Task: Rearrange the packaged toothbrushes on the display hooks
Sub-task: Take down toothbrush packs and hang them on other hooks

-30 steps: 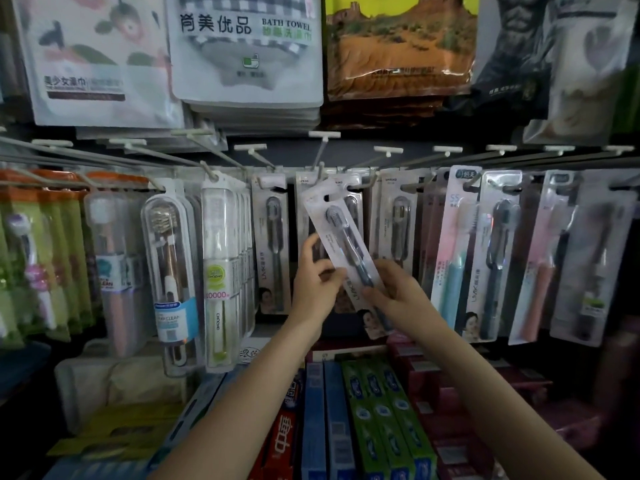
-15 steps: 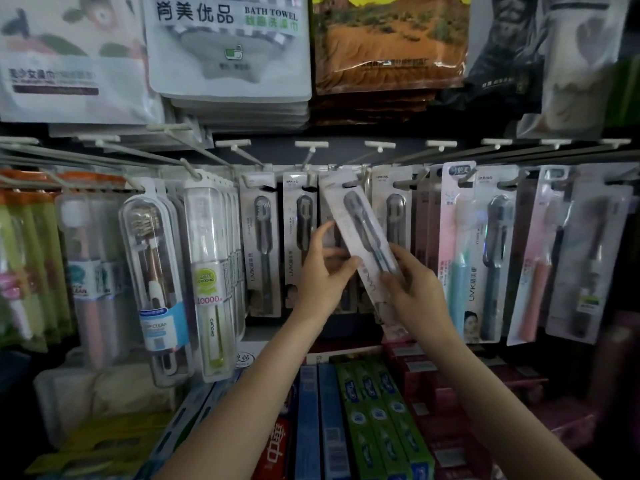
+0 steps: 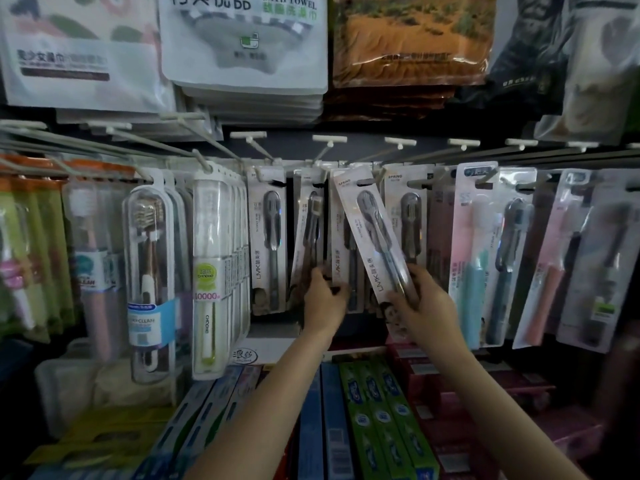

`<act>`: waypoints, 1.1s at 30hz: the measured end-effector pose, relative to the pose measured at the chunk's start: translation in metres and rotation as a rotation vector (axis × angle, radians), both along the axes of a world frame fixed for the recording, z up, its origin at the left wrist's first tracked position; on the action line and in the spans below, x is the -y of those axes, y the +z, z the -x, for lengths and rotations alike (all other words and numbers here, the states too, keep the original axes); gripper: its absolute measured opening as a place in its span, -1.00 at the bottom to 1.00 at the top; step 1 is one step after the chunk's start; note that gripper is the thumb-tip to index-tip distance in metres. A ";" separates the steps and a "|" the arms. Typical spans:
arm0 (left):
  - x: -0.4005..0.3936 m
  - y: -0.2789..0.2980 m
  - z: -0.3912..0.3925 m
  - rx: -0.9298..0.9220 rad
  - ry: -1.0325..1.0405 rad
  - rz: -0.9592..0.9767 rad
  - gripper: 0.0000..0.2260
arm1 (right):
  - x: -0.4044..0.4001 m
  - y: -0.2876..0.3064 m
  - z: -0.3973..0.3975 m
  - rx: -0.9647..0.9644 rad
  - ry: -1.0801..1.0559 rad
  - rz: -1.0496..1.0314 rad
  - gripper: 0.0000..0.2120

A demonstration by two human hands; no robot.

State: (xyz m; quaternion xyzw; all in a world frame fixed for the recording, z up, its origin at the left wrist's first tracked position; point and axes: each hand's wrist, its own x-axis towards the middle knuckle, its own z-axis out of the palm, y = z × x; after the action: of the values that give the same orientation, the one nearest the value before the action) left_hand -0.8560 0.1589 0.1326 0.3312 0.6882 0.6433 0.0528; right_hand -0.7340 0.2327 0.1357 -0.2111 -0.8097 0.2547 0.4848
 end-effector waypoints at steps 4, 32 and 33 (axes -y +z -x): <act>-0.002 -0.013 -0.020 -0.206 0.034 -0.049 -0.89 | -0.004 -0.003 0.003 0.010 0.014 0.080 -0.84; 0.047 -0.031 -0.006 0.053 0.057 -0.096 -0.73 | 0.005 -0.011 -0.002 -0.227 0.262 0.633 -0.84; 0.048 -0.031 -0.005 0.043 0.059 -0.090 -0.72 | 0.007 -0.012 0.000 -0.215 0.256 0.641 -0.84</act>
State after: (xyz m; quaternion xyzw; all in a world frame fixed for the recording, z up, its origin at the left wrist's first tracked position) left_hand -0.8510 0.1112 0.1020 0.2990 0.6667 0.6819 0.0335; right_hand -0.7338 0.2261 0.1238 -0.2211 -0.6529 0.5751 0.4406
